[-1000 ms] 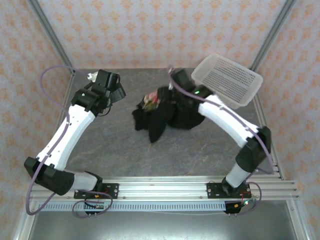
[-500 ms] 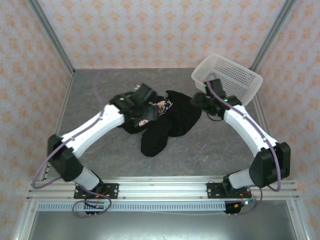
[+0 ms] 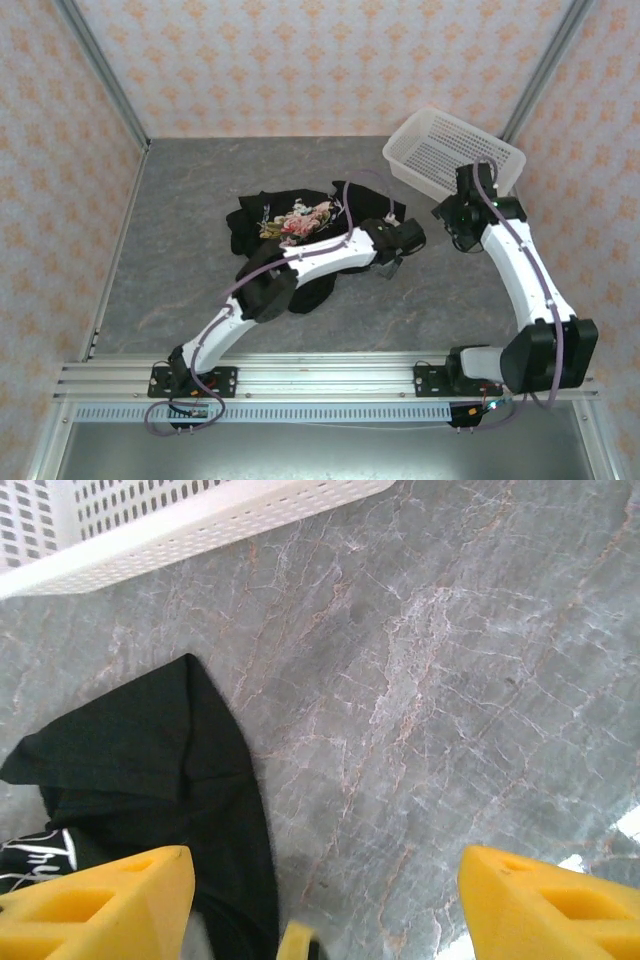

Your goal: Fold and stack the t-shirts

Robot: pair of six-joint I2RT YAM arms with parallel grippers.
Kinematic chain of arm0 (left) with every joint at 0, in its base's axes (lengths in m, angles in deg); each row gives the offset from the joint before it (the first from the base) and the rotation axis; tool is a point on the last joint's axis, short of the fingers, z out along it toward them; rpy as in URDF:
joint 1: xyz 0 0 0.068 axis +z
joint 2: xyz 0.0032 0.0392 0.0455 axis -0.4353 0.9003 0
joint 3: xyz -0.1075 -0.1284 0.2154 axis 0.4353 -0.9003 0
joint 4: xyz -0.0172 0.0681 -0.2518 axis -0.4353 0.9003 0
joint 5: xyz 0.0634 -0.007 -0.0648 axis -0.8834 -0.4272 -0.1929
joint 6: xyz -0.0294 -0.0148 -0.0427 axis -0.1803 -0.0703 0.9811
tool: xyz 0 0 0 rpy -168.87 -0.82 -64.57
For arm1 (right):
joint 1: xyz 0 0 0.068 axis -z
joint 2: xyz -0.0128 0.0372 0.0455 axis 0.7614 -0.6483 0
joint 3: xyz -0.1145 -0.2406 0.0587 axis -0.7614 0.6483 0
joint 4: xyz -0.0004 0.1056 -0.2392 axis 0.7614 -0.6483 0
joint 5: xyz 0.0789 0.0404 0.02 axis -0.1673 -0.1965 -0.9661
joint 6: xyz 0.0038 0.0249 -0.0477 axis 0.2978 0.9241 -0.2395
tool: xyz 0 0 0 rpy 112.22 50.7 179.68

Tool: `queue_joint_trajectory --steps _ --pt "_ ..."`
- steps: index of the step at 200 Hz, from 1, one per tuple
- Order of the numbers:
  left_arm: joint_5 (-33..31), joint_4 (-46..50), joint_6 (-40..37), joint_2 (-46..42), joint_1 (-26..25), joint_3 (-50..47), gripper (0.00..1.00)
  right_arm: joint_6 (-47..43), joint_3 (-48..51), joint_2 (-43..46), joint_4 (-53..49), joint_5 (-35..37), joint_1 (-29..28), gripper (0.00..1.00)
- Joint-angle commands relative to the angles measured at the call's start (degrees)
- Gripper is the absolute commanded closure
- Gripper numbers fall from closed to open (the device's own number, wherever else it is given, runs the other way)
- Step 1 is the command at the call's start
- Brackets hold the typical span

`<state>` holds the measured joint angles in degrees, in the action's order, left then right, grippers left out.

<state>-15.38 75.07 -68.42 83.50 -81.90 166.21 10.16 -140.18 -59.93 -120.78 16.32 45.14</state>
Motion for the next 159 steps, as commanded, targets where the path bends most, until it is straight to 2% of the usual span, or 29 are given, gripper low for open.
queue_joint_trajectory --steps 1,11,24,50,60,81,107,134,159 --pt "-6.09 6.44 1.47 3.63 0.76 4.97 0.13 1.98 -2.17 3.18 -3.81 0.98 0.1 0.3" --pt "-6.31 6.37 1.87 4.91 0.72 5.66 0.19 1.3 -2.17 4.38 -3.86 0.8 0.16 0.3" --pt "-6.38 5.29 2.27 5.44 0.86 5.44 0.34 0.43 -2.02 4.67 -4.32 0.86 0.14 0.3" --pt "-5.51 3.58 1.89 4.94 1.07 5.93 0.86 -0.91 -0.98 7.11 -4.57 0.22 0.14 0.32" --pt "-5.2 3.22 1.53 3.83 1.21 6.63 1.0 -1.23 -0.38 7.61 -4.43 0.25 0.15 0.32" --pt "-3.25 2.14 0.41 0.02 1.32 9.27 1.0 -2.06 0.59 8.42 -4.42 1.23 0.14 0.33" --pt "2.6 2.84 0.31 -3.81 1.65 16.84 1.0 -2.93 1.17 9.01 -4.52 2.74 0.14 0.35" --pt "8.13 6.54 3.91 -6.6 3.06 25.46 1.0 -3.3 0.79 8.88 -4.26 4.08 0.15 0.36" --pt "11.72 7.8 6.93 -12.71 4.98 26.31 1.0 -3.15 -0.06 7.47 -3.93 3.95 0.14 0.35"
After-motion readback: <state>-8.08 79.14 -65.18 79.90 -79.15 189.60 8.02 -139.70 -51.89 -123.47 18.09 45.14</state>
